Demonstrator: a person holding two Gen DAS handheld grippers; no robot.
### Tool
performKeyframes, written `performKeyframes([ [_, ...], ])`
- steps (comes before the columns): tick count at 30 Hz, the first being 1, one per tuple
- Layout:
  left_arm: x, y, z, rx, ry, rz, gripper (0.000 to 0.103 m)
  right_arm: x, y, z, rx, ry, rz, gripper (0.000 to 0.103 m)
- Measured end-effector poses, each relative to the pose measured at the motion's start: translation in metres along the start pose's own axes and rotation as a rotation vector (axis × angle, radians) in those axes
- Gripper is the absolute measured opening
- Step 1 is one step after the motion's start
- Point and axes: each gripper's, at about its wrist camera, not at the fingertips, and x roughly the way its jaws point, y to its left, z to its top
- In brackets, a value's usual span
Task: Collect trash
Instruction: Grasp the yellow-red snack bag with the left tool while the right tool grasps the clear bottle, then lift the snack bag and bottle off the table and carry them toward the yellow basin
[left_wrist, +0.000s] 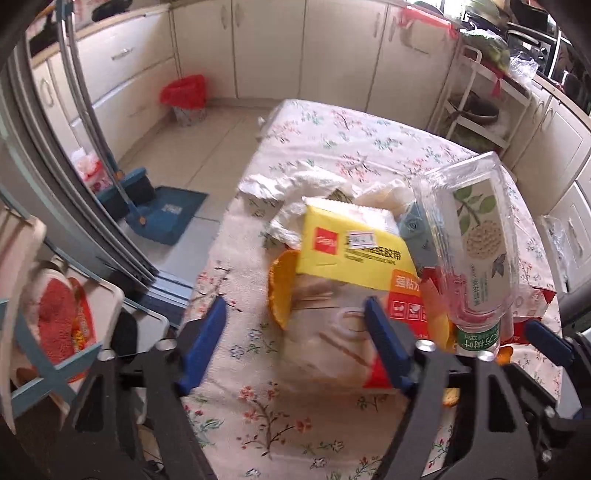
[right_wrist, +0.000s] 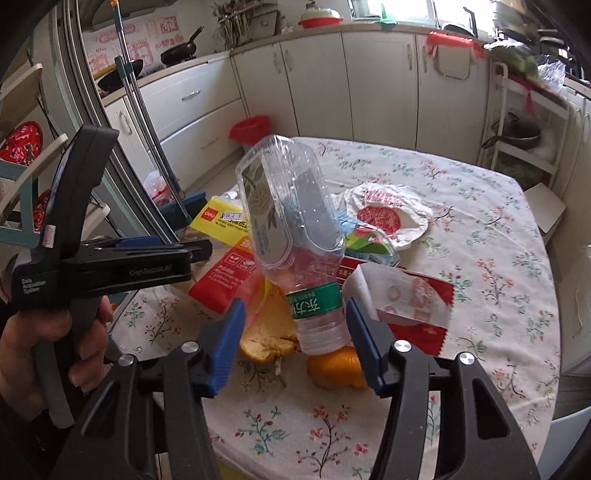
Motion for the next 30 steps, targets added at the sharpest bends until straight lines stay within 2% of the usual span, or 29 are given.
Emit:
performKeyframes([
  [2,0.003,-0.001,0.000,0.000,0.013,-0.036,0.041,0.010,-0.001,0.005,0.004,0.016,-0.005,0.050],
  [5,0.007,-0.003,0.002,0.010,0.032,-0.075,0.021,0.025,-0.005,0.009,0.014,0.047,-0.017,0.050],
  [7,0.008,-0.001,0.003,0.001,0.046,-0.114,0.013,0.032,-0.006,0.010,0.017,0.063,-0.014,0.050],
  [10,0.006,0.001,0.003,-0.011,0.043,-0.151,0.008,0.037,-0.011,0.009,0.047,0.078,0.028,0.042],
  [15,0.001,0.014,0.008,-0.047,0.038,-0.195,0.007,0.030,-0.028,0.007,0.114,0.065,0.120,0.041],
  [16,0.003,0.016,0.009,-0.054,0.044,-0.190,0.008,0.027,-0.031,0.006,0.132,0.057,0.144,0.041],
  [18,0.008,0.017,0.008,-0.058,0.056,-0.174,0.023,0.020,-0.038,0.005,0.162,0.040,0.181,0.040],
  [20,0.007,0.017,0.007,-0.065,0.032,-0.118,0.053,0.012,-0.043,0.003,0.187,0.024,0.213,0.040],
  [24,-0.007,0.020,0.007,-0.046,-0.049,-0.024,0.064,0.005,-0.052,0.000,0.227,0.005,0.261,0.040],
  [26,-0.009,0.020,0.007,-0.026,-0.078,0.021,0.078,0.004,-0.056,-0.003,0.251,0.008,0.293,0.040],
  [28,0.003,0.019,0.008,-0.007,-0.034,0.033,0.079,0.003,-0.061,-0.006,0.275,0.013,0.323,0.040],
  [30,0.015,0.021,0.007,-0.023,0.021,-0.007,0.076,0.002,-0.067,-0.008,0.314,0.019,0.368,0.040],
])
